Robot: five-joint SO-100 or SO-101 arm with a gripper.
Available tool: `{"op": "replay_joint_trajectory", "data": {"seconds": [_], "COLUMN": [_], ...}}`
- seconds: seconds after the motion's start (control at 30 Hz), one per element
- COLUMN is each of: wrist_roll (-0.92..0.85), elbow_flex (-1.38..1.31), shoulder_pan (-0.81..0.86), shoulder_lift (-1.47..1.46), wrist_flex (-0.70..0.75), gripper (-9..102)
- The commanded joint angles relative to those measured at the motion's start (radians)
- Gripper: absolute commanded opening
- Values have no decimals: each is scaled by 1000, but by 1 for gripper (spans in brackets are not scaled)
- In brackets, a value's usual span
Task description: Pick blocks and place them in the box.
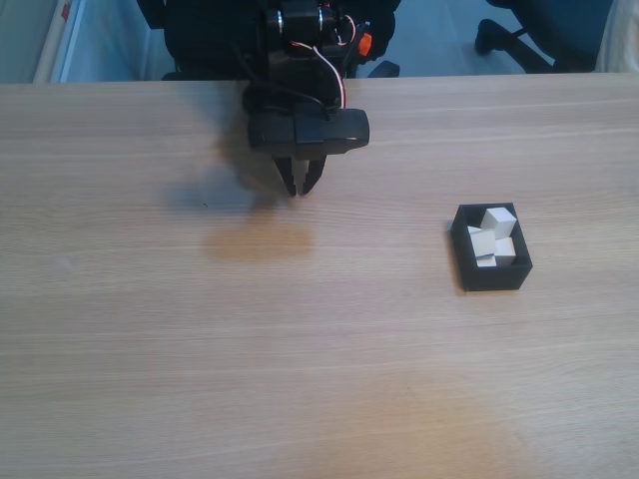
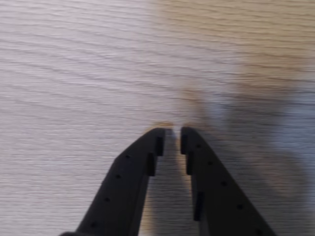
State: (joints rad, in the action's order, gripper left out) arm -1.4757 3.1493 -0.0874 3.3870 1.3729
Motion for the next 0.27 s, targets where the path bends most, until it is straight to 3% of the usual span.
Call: {"op": "replay_joint_trajectory", "data": {"seconds": [0.0, 0.23], "wrist_roll": [15, 9], "elbow_flex": [61, 61], "shoulder_pan": [-9, -6], "shoulder_lift": [23, 23], "wrist_flex": [49, 49], "gripper": [0, 0]}}
